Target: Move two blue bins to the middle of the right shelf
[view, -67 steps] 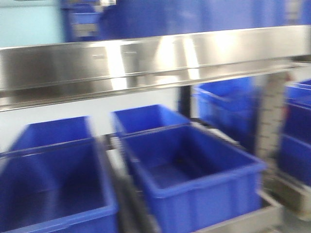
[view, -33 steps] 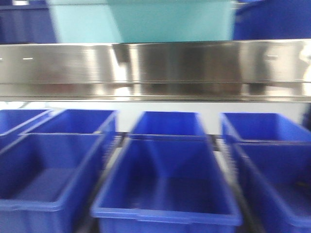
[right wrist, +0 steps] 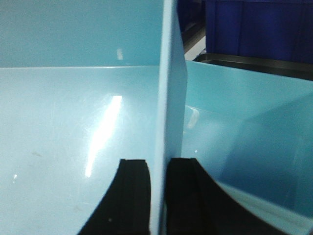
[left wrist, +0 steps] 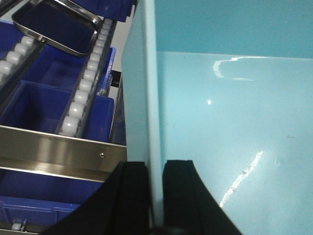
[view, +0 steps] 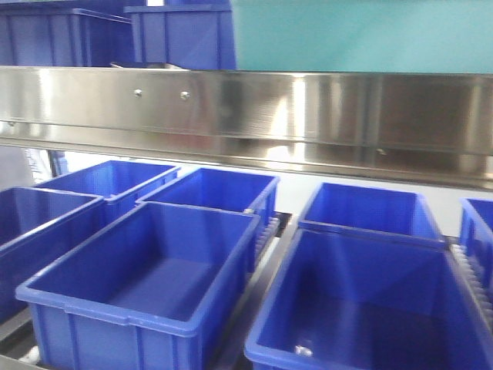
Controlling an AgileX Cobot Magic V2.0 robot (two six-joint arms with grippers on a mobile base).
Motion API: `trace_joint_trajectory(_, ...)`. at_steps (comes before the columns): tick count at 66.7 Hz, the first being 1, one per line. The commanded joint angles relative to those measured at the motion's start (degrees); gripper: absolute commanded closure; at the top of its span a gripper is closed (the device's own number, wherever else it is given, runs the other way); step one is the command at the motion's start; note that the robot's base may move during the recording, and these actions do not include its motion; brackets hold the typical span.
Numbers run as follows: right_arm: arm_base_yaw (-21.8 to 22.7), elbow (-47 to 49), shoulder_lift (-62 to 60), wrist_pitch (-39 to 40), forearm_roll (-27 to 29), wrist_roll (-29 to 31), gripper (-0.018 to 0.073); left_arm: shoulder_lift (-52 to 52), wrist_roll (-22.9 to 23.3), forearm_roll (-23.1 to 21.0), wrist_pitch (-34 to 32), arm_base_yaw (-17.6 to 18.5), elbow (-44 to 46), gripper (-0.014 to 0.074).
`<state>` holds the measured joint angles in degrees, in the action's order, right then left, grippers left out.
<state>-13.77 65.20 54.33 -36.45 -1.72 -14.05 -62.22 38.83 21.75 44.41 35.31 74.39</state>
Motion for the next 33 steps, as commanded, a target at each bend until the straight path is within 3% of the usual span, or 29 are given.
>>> trace_joint_trajectory(1,0.95,0.94,-0.75,1.37,-3.54,-0.08,0.0725,0.93,-0.22,4.46,0.9,-0.67,0.64,0.0707)
trace_joint_trajectory(33,0.95,0.94,-0.75,1.37,-3.54,-0.08,0.0725,0.93,-0.22,4.46,0.9,-0.67,0.64,0.0707)
